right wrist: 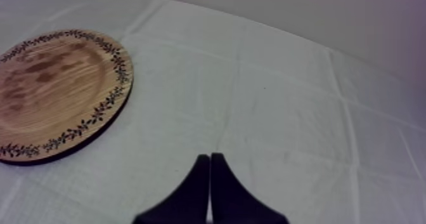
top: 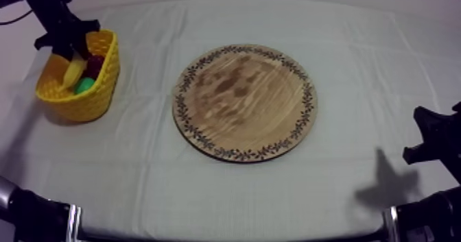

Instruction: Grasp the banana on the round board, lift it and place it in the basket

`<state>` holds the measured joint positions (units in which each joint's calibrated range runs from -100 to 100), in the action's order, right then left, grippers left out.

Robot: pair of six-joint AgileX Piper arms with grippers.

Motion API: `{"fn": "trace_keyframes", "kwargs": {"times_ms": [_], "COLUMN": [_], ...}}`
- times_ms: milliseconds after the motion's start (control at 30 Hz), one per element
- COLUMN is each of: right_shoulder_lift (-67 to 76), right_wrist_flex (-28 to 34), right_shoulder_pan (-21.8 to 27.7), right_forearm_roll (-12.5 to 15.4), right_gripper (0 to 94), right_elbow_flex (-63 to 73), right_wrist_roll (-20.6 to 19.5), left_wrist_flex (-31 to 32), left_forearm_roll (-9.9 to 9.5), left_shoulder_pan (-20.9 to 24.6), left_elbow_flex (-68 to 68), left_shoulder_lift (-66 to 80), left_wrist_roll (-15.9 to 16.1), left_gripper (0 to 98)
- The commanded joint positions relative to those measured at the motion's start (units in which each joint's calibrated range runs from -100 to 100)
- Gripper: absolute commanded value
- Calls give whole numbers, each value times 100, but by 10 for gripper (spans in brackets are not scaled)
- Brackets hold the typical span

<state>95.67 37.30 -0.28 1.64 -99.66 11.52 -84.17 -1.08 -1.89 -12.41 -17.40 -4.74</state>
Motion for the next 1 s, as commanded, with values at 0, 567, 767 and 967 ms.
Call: {"fn": "trace_keyframes", "kwargs": {"times_ms": [0, 567, 767, 967], "right_shoulder_lift": [0, 0, 0, 0], "right_wrist_flex": [4, 4, 4, 4], "right_shoulder_pan": [-3, -3, -3, -3], "right_forearm_roll": [-1, -1, -1, -1], "right_gripper": [3, 3, 3, 3], "right_elbow_flex": [-1, -1, -1, -1], "right_wrist_roll": [2, 3, 3, 3], "left_wrist_flex": [63, -42, 152, 657], "left_forearm_roll": [22, 225, 232, 342], "left_shoulder_pan": [12, 191, 139, 106], "left_elbow_flex": [27, 10, -220, -659], "left_shoulder_lift": [-135, -249, 154, 854], "left_wrist_roll": [63, 405, 363, 387], "left_gripper": [254, 903, 877, 777]}}
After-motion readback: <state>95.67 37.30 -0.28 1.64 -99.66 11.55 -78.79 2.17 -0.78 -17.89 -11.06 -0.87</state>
